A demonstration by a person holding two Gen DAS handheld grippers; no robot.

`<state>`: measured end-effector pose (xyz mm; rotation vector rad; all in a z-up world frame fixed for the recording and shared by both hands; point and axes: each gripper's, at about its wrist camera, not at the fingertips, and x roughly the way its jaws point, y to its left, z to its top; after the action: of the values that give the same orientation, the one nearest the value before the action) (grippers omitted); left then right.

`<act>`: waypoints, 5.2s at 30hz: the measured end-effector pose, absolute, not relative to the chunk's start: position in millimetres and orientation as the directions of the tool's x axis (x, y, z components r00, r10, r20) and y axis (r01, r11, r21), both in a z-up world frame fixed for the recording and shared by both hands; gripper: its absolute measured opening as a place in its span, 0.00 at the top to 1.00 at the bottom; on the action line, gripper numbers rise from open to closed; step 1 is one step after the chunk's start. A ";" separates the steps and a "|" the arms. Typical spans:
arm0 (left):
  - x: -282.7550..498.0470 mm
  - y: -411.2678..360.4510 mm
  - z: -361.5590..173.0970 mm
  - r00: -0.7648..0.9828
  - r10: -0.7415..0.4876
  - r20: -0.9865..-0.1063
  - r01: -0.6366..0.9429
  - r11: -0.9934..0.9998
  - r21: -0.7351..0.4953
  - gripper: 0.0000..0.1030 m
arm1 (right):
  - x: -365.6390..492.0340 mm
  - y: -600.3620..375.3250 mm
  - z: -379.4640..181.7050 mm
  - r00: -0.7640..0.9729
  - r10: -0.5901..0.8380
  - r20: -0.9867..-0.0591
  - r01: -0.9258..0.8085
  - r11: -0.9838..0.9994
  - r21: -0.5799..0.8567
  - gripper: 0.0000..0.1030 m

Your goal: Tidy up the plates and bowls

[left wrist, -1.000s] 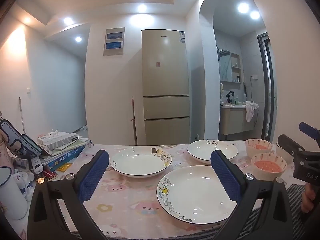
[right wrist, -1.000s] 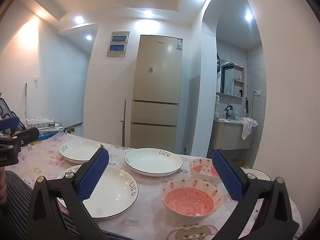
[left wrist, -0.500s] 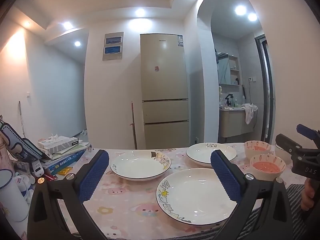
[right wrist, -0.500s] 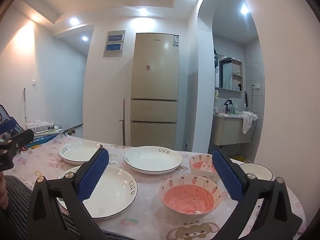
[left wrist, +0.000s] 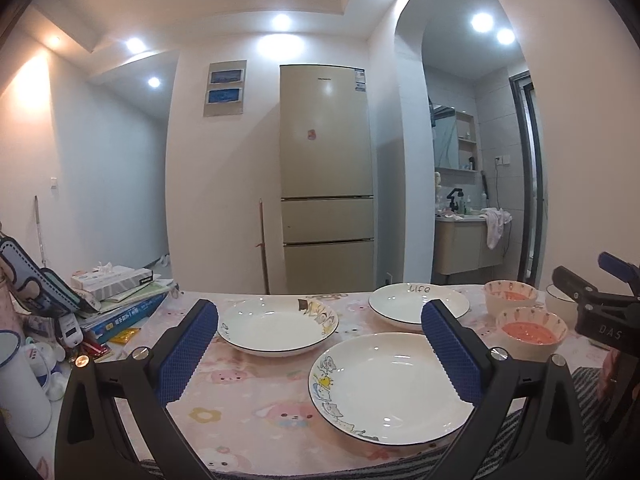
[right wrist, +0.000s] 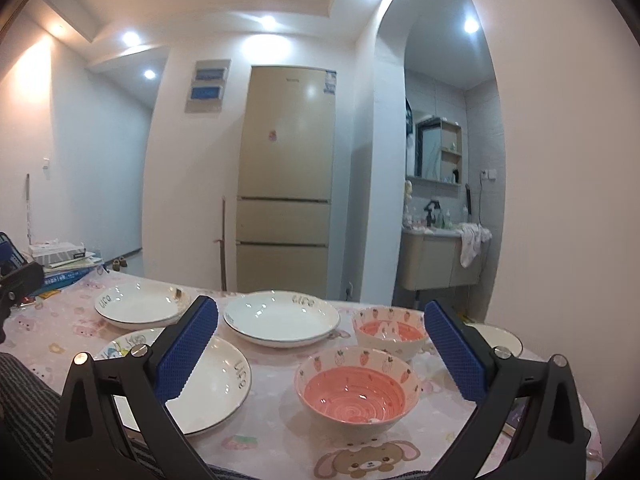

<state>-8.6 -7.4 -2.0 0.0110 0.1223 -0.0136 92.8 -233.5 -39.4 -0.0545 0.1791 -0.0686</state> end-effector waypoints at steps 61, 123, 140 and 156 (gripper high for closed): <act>-3.4 -25.8 -5.3 0.990 0.015 -0.137 -0.001 0.995 0.100 0.00 | 75.7 -224.1 -36.6 0.988 -0.012 -0.155 -0.007 0.993 -0.122 0.00; 3.6 12.8 176.2 0.982 0.071 0.176 -0.076 0.997 0.024 0.00 | 137.2 -224.7 115.6 0.977 0.194 -0.084 -0.176 0.967 0.183 0.33; 176.2 112.3 206.3 0.943 0.032 -0.331 -0.108 0.971 -0.212 0.12 | 272.9 -147.1 158.4 0.944 0.303 -0.131 -0.232 0.891 0.389 0.34; 277.9 192.9 47.3 0.752 -0.080 -0.654 -0.187 0.926 -0.328 0.39 | 376.8 -106.5 16.1 0.745 0.345 -0.571 -0.137 0.917 0.375 0.29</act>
<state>277.9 192.9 47.3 -0.3912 0.7214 0.0599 376.8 -106.5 16.1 0.3208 0.6831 0.2691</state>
